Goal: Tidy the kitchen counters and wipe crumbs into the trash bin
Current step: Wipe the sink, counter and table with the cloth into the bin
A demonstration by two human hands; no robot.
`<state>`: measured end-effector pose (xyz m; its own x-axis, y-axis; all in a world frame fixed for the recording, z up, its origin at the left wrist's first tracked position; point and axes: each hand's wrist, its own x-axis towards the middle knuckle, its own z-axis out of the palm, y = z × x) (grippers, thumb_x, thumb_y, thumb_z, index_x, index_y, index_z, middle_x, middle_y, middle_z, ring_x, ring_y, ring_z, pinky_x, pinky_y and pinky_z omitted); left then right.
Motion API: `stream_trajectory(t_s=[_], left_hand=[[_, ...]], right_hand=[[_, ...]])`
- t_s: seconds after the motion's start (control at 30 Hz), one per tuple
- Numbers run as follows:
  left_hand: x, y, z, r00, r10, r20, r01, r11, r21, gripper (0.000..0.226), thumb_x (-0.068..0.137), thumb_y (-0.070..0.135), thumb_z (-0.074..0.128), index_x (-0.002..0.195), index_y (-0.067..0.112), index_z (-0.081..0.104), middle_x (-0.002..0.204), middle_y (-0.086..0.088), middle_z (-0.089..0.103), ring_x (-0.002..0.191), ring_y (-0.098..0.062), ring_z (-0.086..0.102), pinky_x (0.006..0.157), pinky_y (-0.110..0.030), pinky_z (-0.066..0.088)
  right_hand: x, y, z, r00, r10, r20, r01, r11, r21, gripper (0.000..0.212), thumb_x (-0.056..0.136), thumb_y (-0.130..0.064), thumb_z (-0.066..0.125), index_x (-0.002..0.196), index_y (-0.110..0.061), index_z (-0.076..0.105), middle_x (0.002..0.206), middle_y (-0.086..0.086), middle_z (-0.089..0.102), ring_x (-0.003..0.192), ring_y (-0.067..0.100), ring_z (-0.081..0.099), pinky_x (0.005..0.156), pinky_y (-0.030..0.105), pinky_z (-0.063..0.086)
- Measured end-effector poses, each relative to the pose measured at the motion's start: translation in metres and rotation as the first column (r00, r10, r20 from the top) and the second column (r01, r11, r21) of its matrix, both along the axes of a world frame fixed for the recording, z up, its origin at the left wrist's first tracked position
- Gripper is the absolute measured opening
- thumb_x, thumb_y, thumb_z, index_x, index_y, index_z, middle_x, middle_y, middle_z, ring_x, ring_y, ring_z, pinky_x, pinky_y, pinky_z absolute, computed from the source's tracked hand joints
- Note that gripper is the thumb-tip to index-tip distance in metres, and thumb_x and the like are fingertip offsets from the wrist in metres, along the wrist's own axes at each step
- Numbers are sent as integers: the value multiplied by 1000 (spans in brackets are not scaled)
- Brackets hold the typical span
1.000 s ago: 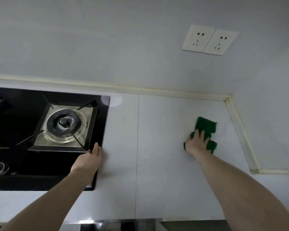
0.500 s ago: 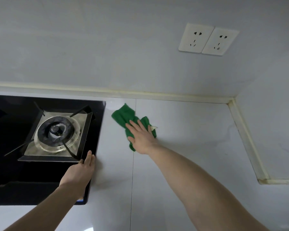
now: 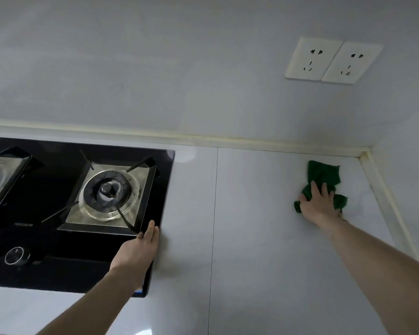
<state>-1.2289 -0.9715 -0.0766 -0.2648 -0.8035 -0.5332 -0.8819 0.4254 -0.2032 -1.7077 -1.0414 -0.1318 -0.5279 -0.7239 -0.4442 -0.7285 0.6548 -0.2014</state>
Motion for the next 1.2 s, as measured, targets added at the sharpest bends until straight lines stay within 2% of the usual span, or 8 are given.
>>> stream_trajectory(t_s=[0.1, 0.27, 0.4, 0.5, 0.6, 0.77, 0.93, 1.2], left_hand=[[-1, 0, 2, 1000, -2, 11, 2, 1000, -3, 109, 80, 6, 72, 158, 2, -4, 168, -13, -13, 142, -20, 41, 89, -28, 51], [-2, -2, 8, 1000, 21, 1, -21, 1000, -5, 100, 85, 1, 68, 159, 2, 0, 168, -12, -9, 136, -24, 47, 89, -33, 51], [0, 1, 16, 999, 37, -6, -37, 999, 2, 104, 83, 5, 74, 159, 3, 2, 169, -11, -4, 139, -23, 45, 94, -33, 49], [6, 7, 16, 999, 50, -20, -50, 999, 9, 112, 77, 10, 82, 159, 5, 6, 169, -10, 0, 142, -23, 41, 100, -35, 49], [21, 21, 14, 998, 46, -48, -46, 999, 3, 105, 81, 12, 77, 159, 8, 9, 169, -8, 4, 144, -23, 39, 108, -36, 43], [47, 80, -2, 975, 120, -186, -114, 992, 45, 70, 106, 31, 43, 161, 13, 5, 170, -4, 0, 155, -23, 13, 124, -39, 20], [73, 140, -4, 957, 123, -262, -95, 989, 117, 67, 103, 25, 36, 162, 15, 5, 170, 0, -2, 156, -20, -1, 126, -41, 3], [202, 214, 23, 894, 298, -333, -277, 954, 110, 76, 87, 9, 41, 159, 21, 20, 169, 5, -5, 156, -17, -2, 126, -37, 12]], right_hand=[[37, 2, -2, 1000, 21, -22, -22, 998, -54, 65, 107, -44, 29, 163, -30, -1, 170, 0, -10, 156, 28, -9, 122, 65, 4], [138, 22, -4, 953, 295, -64, -300, 949, -96, 64, 106, -45, 27, 163, -30, 2, 171, -1, -7, 157, 26, -7, 122, 66, 3], [226, 87, -7, 867, 495, -60, -496, 846, -195, 64, 105, -45, 29, 163, -31, 4, 170, -4, -5, 157, 25, -7, 124, 60, -1], [259, 135, -9, 823, 566, -44, -562, 801, -206, 65, 105, -43, 29, 162, -33, 0, 169, -7, -13, 156, 22, -15, 125, 58, -4], [277, 178, -13, 797, 601, -61, -600, 774, -202, 65, 105, -42, 27, 162, -34, -3, 169, -8, -16, 155, 19, -20, 125, 58, -4], [306, 228, -13, 826, 556, -88, -562, 803, -199, 65, 105, -43, 27, 162, -33, -2, 169, -8, -15, 156, 20, -16, 125, 57, -4], [341, 252, -9, 911, 410, -44, -409, 887, -215, 65, 106, -37, 34, 163, -28, 6, 171, -1, -3, 157, 27, -2, 125, 56, -4], [424, 263, 1, 967, 256, -3, -254, 959, -127, 65, 107, -41, 26, 163, -25, -3, 170, 2, -10, 157, 28, -7, 124, 60, 6]])
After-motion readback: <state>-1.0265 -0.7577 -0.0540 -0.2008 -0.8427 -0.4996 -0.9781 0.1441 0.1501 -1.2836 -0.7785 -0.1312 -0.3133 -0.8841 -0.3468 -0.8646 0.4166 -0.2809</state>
